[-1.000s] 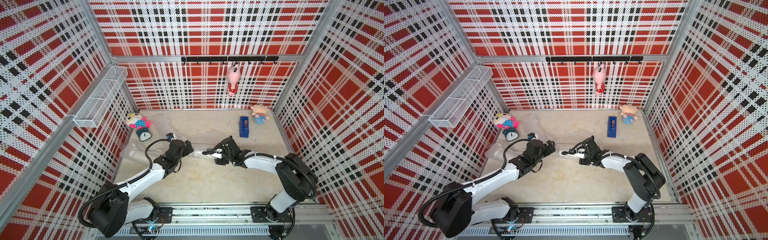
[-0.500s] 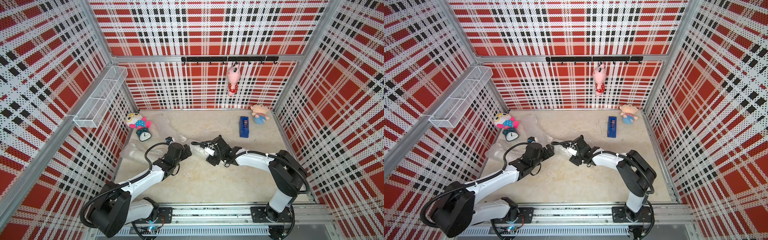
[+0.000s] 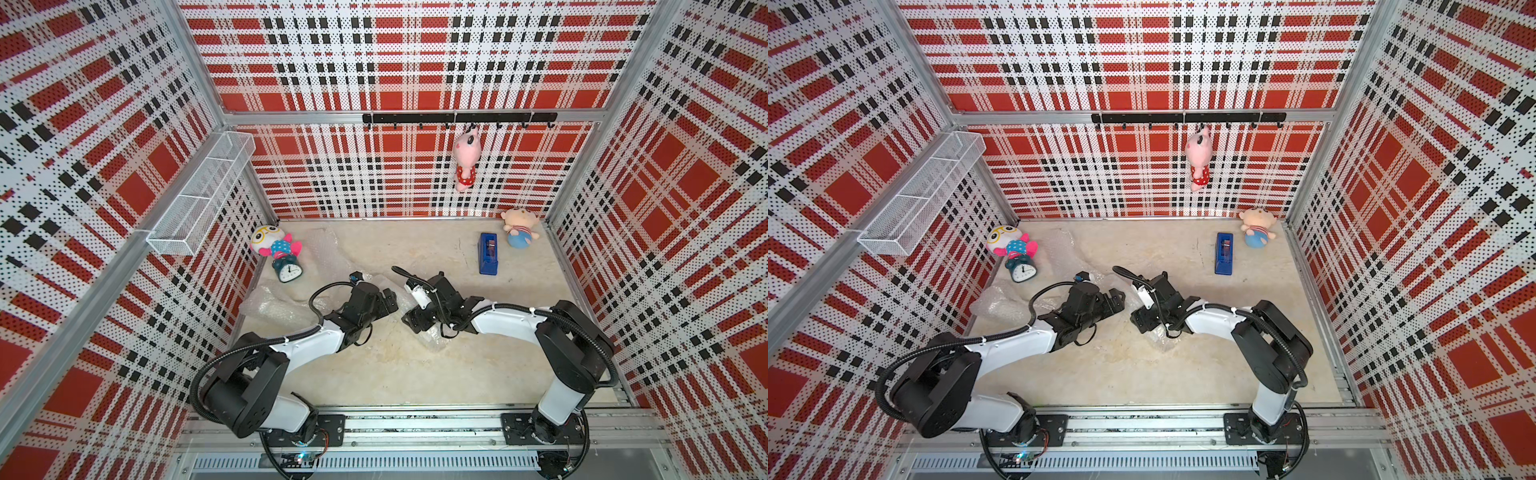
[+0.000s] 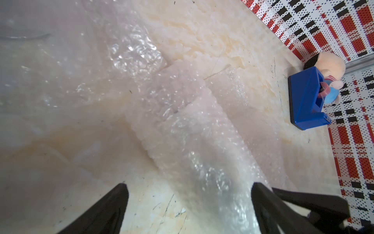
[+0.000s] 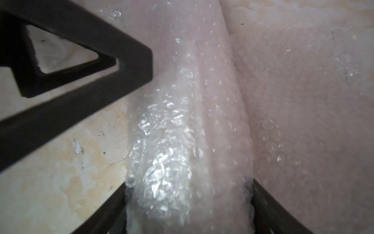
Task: Wrap vases in bubble wrap
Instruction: Wrap the vase in bubble wrap.
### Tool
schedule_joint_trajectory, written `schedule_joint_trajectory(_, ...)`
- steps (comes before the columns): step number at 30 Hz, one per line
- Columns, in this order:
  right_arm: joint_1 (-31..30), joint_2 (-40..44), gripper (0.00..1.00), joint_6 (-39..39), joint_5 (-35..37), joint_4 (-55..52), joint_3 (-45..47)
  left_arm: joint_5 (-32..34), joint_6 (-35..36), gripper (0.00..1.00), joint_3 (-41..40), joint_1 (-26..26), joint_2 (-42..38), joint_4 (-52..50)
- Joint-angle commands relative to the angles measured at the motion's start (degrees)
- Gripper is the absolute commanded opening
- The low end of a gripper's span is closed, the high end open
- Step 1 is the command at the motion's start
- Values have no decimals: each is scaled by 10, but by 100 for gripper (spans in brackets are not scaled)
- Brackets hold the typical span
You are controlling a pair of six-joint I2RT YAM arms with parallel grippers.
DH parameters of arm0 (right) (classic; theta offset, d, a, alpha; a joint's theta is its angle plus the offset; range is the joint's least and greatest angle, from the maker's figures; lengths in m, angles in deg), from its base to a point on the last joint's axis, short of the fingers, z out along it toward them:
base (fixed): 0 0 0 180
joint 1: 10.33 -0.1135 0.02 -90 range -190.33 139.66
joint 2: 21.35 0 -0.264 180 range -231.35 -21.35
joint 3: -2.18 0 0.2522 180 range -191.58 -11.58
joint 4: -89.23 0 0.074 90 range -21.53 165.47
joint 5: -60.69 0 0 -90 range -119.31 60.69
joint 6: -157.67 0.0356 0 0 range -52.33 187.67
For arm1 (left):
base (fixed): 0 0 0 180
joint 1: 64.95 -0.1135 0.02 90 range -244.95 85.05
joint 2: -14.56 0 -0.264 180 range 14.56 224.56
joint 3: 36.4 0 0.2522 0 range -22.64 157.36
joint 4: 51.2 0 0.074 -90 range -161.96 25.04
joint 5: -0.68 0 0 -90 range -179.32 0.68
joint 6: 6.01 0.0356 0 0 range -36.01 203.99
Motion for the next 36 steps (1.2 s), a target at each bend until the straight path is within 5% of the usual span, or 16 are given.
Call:
schedule_joint_trajectory(1, -8, -34, 65, 120, -112, 10, 51, -17, 3, 99, 20, 3, 22, 28)
schedule_joint_trajectory(7, 17, -27, 63, 198, -142, 99, 101, 6, 7, 98, 61, 11, 72, -22)
schedule_joint_trajectory(22, 52, -32, 65, 230, -134, 132, 123, 56, 12, 96, 141, 39, 169, -101)
schedule_joint_trajectory(36, 53, 22, 92, 160, -56, 81, 122, 59, 11, 95, 157, 45, 199, -103)
